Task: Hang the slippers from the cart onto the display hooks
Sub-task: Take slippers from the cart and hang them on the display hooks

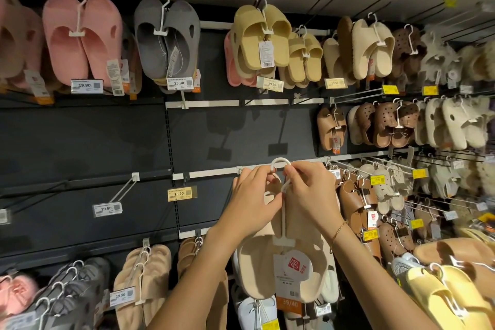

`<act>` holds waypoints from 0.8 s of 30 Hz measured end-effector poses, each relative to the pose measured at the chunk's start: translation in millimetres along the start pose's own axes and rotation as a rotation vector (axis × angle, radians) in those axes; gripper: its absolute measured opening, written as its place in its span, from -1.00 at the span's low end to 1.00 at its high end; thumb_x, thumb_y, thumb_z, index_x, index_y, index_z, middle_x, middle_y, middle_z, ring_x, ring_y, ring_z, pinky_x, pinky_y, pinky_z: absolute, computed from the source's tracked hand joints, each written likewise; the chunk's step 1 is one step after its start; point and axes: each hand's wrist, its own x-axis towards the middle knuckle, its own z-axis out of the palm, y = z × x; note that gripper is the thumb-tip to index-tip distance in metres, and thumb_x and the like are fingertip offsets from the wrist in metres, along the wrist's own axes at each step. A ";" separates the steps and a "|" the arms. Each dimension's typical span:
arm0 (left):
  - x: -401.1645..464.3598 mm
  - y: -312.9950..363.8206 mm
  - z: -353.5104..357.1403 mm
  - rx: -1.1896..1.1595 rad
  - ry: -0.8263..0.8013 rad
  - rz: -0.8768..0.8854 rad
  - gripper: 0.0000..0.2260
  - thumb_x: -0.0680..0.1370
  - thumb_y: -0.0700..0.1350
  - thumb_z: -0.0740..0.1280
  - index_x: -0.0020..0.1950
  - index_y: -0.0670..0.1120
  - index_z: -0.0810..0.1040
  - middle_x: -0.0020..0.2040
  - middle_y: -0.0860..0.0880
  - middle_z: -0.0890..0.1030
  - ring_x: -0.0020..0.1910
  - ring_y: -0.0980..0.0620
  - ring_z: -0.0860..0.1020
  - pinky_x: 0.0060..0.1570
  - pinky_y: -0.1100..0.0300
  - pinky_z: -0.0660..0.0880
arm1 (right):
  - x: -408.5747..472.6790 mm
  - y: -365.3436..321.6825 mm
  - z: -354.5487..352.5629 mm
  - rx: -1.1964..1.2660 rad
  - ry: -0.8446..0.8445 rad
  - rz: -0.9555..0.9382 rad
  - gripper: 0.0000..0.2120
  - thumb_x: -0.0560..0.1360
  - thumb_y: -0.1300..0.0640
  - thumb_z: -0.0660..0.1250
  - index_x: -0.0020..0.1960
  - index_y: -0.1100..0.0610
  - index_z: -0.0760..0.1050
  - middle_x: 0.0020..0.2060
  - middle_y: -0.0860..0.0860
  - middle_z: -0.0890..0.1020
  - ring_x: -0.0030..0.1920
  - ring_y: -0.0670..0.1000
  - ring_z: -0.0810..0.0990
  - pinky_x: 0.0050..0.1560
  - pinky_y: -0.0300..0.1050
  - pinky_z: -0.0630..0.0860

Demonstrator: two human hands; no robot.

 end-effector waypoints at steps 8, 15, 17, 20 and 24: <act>-2.4 2.1 -2.2 -0.008 -0.011 -0.016 -0.73 0.55 0.00 0.33 0.23 0.15 0.40 0.06 0.29 0.41 0.18 0.15 0.30 0.21 0.16 0.34 | -2.0 -2.4 -1.5 -0.002 0.005 0.005 -0.80 0.60 0.06 0.31 -0.17 -0.06 0.63 -0.29 -0.21 0.59 -0.09 0.00 0.53 0.04 0.24 0.44; -5.6 5.9 -1.1 -0.037 -0.016 -0.009 -0.72 0.55 -0.01 0.33 0.25 0.13 0.39 0.03 0.34 0.39 0.16 0.16 0.31 0.20 0.17 0.35 | -3.2 2.3 -2.6 0.015 -0.001 -0.002 -0.80 0.60 0.01 0.28 -0.15 -0.10 0.61 -0.29 -0.21 0.60 -0.11 -0.01 0.56 0.02 0.26 0.47; -4.5 7.9 0.4 -0.050 -0.009 -0.005 -0.73 0.55 -0.01 0.33 0.24 0.13 0.40 0.03 0.32 0.41 0.16 0.15 0.32 0.21 0.16 0.37 | -3.3 2.6 -5.0 0.006 -0.004 0.001 -0.81 0.60 0.00 0.28 -0.14 -0.11 0.62 -0.28 -0.21 0.61 -0.10 -0.03 0.56 0.02 0.25 0.47; -1.1 10.4 4.7 -0.099 -0.012 -0.012 -0.76 0.58 0.00 0.32 0.23 0.14 0.43 0.01 0.32 0.42 0.14 0.17 0.36 0.18 0.23 0.37 | -2.1 1.8 -11.7 -0.009 -0.001 0.002 -0.81 0.60 0.03 0.30 -0.15 -0.10 0.62 -0.28 -0.20 0.62 -0.11 -0.06 0.54 0.03 0.22 0.46; 17.8 16.7 13.0 -0.138 0.065 0.042 -0.91 0.65 -0.01 0.24 0.02 0.08 0.53 -0.20 0.16 0.52 -0.07 0.17 0.44 -0.06 0.22 0.39 | 6.9 10.9 -22.7 -0.014 0.030 0.016 -0.82 0.60 0.05 0.31 -0.12 -0.05 0.66 -0.26 -0.17 0.65 -0.12 -0.08 0.56 0.04 0.20 0.46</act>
